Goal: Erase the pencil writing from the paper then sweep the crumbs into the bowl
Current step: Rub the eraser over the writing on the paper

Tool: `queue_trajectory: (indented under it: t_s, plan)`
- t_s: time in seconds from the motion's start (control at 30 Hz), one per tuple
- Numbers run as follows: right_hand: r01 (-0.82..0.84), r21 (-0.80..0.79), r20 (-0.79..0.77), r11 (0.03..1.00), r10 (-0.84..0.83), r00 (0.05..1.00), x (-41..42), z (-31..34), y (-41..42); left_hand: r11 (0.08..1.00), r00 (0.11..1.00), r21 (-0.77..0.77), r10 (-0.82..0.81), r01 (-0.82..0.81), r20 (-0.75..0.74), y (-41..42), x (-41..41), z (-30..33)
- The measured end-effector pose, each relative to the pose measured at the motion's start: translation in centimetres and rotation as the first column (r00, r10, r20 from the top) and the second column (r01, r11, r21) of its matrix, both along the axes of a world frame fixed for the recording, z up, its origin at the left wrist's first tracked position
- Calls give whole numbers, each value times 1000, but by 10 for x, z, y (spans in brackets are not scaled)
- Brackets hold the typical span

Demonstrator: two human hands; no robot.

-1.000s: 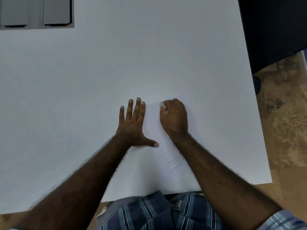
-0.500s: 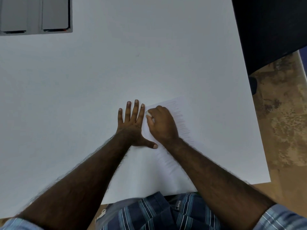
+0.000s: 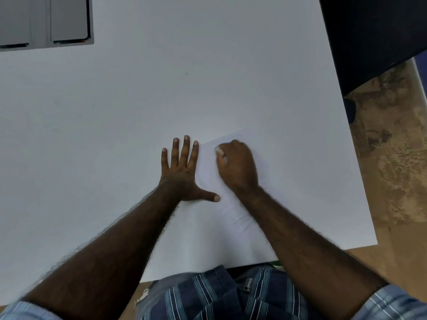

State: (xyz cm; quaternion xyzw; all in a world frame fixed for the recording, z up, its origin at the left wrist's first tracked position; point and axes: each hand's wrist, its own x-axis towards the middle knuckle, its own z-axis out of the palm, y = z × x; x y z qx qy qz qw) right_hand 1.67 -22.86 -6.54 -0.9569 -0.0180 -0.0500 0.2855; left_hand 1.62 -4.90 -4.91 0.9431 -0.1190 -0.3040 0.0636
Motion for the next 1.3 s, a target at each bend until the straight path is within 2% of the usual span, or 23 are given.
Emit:
queue_trajectory:
  t_s: [0.07,0.13,0.23,0.37,0.43,0.53,0.63,0.7,0.73,0.8,0.9,0.93,0.97,1.07,1.1,1.17,1.27,1.3]
  plan:
    - [206,36,21,978,-207,978,10,4,-17,1000,1000,-21,2,-2,18,2,-1,0]
    - [261,56,14,964,-262,965,9,8,-20,1000,999,-29,-6,7,40,2,-3,-2]
    - [154,44,-2,987,-154,988,5,7,-17,999,997,-52,-9,13,77,1,-7,-2]
    - [159,57,20,986,-161,987,17,8,-25,981,982,-180,-36,70,187,11,-13,-7]
    - [146,66,13,987,-147,989,23,9,-26,974,968,-200,-60,110,243,14,-16,-10]
    - [123,72,-2,990,-123,992,22,7,-20,975,969,-210,-23,76,244,11,-20,-11]
    - [-57,86,-1,995,57,998,3,4,0,983,978,-183,8,32,210,6,-21,-8]
    - [-219,44,-24,975,220,975,-10,1,10,988,982,-156,17,13,189,3,-22,-7]
    - [-247,20,-22,969,247,969,-10,0,9,989,984,-149,22,5,178,2,-22,-7]
    - [-149,-10,-15,989,149,989,1,2,-1,989,987,-149,40,-17,157,1,-22,-7]
    - [140,-16,-8,990,-140,990,19,4,-18,985,988,-167,68,-44,137,2,-20,-8]
    - [154,-8,-4,988,-154,988,18,4,-14,985,988,-164,66,-44,136,2,-20,-8]
    - [93,6,4,996,-93,996,15,4,-6,986,988,-159,63,-41,138,2,-20,-8]
    - [-245,-2,-31,969,245,969,-8,0,20,988,987,-146,63,-41,148,1,-19,-7]
    - [-277,-26,-26,960,276,961,-8,-1,18,988,987,-146,65,-43,144,1,-19,-7]
    - [-172,-64,0,983,173,985,6,-1,4,987,990,-153,68,-49,125,1,-18,-6]
    - [118,-62,19,991,-117,993,27,2,-18,984,990,-172,73,-51,124,1,-19,-7]
    - [149,-43,19,988,-148,989,26,3,-15,984,990,-172,73,-51,125,2,-19,-7]
